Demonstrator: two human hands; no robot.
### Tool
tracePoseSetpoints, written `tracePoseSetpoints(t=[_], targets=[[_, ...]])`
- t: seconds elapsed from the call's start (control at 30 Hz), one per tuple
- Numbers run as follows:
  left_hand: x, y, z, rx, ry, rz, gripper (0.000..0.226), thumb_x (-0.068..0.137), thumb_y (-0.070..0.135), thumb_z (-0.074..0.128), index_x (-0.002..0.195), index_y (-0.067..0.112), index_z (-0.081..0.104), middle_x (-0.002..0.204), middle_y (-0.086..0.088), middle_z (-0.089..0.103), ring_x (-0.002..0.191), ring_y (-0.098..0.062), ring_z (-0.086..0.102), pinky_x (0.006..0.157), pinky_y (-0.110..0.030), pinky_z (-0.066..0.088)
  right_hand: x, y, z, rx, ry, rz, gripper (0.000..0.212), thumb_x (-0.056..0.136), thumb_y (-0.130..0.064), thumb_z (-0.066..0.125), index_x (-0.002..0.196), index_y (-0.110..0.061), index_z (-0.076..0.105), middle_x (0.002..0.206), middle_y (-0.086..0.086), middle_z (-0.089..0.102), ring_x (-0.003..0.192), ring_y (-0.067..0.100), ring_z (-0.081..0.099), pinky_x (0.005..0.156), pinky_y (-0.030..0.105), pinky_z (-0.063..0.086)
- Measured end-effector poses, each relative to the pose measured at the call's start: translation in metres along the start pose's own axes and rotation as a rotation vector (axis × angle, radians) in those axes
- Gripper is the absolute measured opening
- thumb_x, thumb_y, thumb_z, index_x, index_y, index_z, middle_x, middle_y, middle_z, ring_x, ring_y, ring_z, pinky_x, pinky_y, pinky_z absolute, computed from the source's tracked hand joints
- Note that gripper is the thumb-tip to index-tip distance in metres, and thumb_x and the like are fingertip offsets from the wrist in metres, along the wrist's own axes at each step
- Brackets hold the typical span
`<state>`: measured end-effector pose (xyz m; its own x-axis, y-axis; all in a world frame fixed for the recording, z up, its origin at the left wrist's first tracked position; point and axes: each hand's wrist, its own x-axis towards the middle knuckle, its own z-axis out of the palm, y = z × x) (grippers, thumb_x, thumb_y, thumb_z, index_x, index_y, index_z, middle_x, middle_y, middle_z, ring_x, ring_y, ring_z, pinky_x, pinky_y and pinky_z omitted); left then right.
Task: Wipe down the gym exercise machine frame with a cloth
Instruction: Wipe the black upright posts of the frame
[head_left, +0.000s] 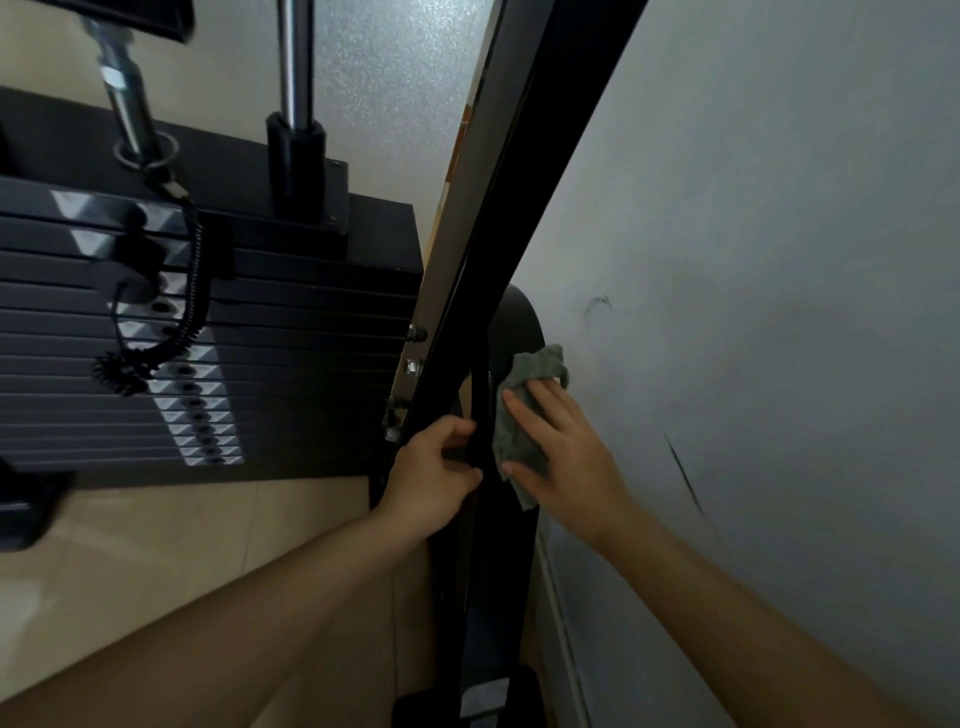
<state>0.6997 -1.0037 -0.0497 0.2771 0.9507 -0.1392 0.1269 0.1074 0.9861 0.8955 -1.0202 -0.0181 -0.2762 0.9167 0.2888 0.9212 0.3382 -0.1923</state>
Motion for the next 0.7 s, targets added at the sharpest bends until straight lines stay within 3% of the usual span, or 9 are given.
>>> tracePoseSetpoints(t=[0.1,0.17,0.3,0.37,0.43,0.57,0.7], targets=[[-0.001,0.009,-0.013,0.048,-0.101,-0.014,0.051,0.088,0.0,0.071,0.133,0.023,0.06,0.123,0.004,0.063,0.091,-0.005,0.065,0.085,-0.02,0.052,0.007,0.0,-0.003,-0.041,-0.003,0.0,0.083,0.082,-0.039,0.079,0.153,-0.022,0.04,0.162,0.011,0.032,0.149,0.034,0.027,0.116,0.049,0.037],[-0.005,0.016,-0.021,0.188,-0.071,0.063,0.048,0.09,0.005,0.07,0.133,0.023,0.062,0.123,0.005,0.066,0.095,-0.003,0.063,0.088,-0.021,0.053,0.018,-0.005,-0.006,-0.041,-0.016,0.046,0.085,0.082,-0.046,0.078,0.153,-0.022,0.039,0.162,0.011,0.032,0.15,0.034,0.026,0.117,0.049,0.035],[-0.011,0.041,-0.043,0.521,0.231,0.543,0.037,0.088,0.008,0.069,0.122,0.022,0.068,0.112,0.007,0.068,0.098,-0.012,0.063,0.083,-0.036,0.056,0.052,-0.017,-0.009,-0.033,-0.021,0.161,0.091,0.08,-0.06,0.073,0.154,-0.023,0.037,0.163,0.005,0.029,0.152,0.026,0.02,0.121,0.042,0.026],[-0.011,0.058,-0.057,0.682,0.429,0.766,0.034,0.086,0.008,0.069,0.119,0.018,0.069,0.114,0.002,0.067,0.104,-0.02,0.06,0.081,-0.038,0.051,0.073,-0.021,-0.01,-0.023,-0.007,0.232,0.093,0.078,-0.064,0.072,0.154,-0.024,0.037,0.163,0.002,0.03,0.152,0.024,0.019,0.121,0.041,0.026],[-0.01,0.07,-0.07,0.808,0.583,0.875,0.036,0.086,0.012,0.069,0.122,0.016,0.068,0.124,-0.002,0.064,0.113,-0.027,0.056,0.087,-0.04,0.047,0.09,-0.022,-0.009,-0.018,-0.005,0.281,0.094,0.078,-0.065,0.071,0.154,-0.022,0.037,0.162,0.002,0.032,0.151,0.024,0.019,0.122,0.042,0.026],[0.001,0.067,-0.091,1.058,0.682,0.822,0.058,0.09,0.024,0.067,0.145,0.019,0.052,0.152,-0.009,0.046,0.133,-0.033,0.039,0.1,-0.047,0.039,0.092,-0.026,0.0,-0.041,0.052,0.291,0.092,0.079,-0.056,0.073,0.154,-0.017,0.037,0.161,0.007,0.032,0.151,0.028,0.019,0.125,0.044,0.02],[0.007,0.057,-0.101,1.219,0.675,0.782,0.067,0.092,0.025,0.064,0.154,0.022,0.039,0.16,-0.007,0.036,0.138,-0.03,0.032,0.102,-0.048,0.036,0.056,-0.04,0.016,-0.052,0.182,0.294,0.085,0.084,-0.049,0.072,0.153,-0.015,0.038,0.16,0.012,0.034,0.151,0.032,0.022,0.125,0.044,0.021]])
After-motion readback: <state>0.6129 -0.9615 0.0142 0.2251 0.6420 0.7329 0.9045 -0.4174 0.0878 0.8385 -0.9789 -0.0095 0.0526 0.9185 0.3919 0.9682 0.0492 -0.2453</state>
